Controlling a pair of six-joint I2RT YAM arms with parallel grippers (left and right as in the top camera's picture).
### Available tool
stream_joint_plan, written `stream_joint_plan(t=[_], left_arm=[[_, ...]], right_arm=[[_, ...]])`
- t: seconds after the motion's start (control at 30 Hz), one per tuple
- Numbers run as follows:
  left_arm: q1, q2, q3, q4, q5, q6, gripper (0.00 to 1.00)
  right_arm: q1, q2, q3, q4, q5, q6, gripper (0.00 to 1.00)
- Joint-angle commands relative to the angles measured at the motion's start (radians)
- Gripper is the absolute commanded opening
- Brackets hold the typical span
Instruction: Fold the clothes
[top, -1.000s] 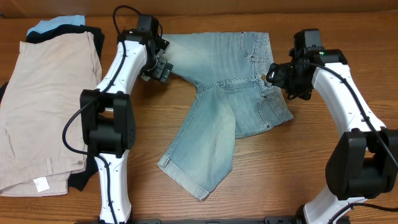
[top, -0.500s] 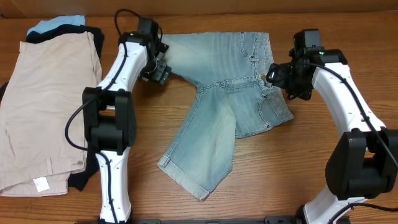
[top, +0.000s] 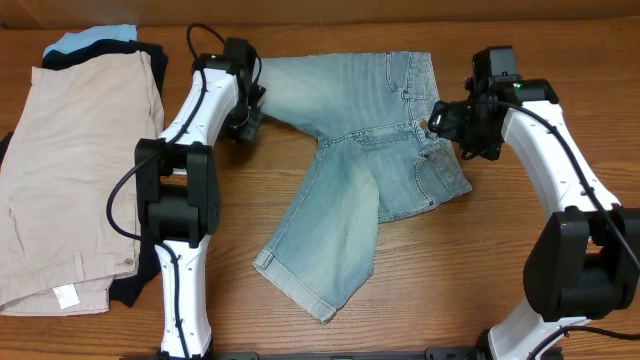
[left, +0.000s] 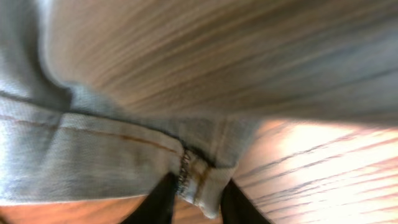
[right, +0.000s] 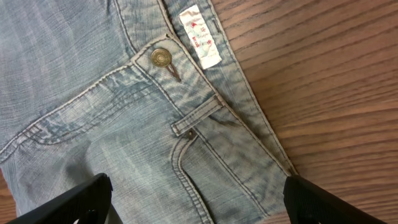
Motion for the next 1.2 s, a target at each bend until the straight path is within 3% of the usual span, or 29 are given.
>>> stream_joint_plan(t=[0.0,0.03,0.37,0.5,0.53,0.6,0.67,0.73,0.87,1.03,1.17], left_arm=[[0.0,0.029,0.006,-0.016,-0.113,-0.077,0.12],[0.0,0.029,0.007,-0.024,-0.115,-0.084,0.04],[-0.001,0.025,0.099,-0.317,-0.297,-0.093,0.04],[0.002,0.025,0.099,-0.366,-0.349,-0.093,0.04],[0.004,0.025,0.099,-0.361,-0.348,-0.093,0.09],[0.011,0.025,0.099,-0.34,-0.343,-0.094,0.4],[0.017,0.025,0.099,-0.334,-0.344,-0.094,0.59],[0.023,0.025,0.099,-0.336,-0.343,-0.095,0.98],[0.024,0.019,0.119,-0.351,-0.249,-0.101,1.0],[0.024,0.017,0.308,-0.429,-0.037,-0.101,1.0],[0.025,0.017,0.523,-0.499,0.097,-0.101,1.0]], right_arm=[[0.0,-0.029,-0.004,0.005,-0.009,0.004,0.92],[0.0,-0.029,-0.004,0.005,-0.009,0.004,0.92],[0.0,-0.029,-0.004,0.01,-0.009,-0.069,0.92],[0.0,-0.029,-0.004,0.017,-0.009,-0.079,0.92],[0.0,-0.029,-0.004,0.017,-0.01,-0.092,0.92],[0.0,-0.029,-0.004,0.015,-0.009,-0.121,0.92],[0.0,-0.028,-0.004,0.006,-0.009,-0.142,0.92],[-0.003,-0.026,-0.004,-0.016,-0.008,-0.147,0.93],[-0.022,-0.014,-0.004,-0.063,-0.01,-0.125,0.96],[-0.038,0.02,-0.005,-0.117,-0.06,-0.117,0.96],[-0.035,0.038,-0.019,-0.13,-0.096,-0.117,0.85]])
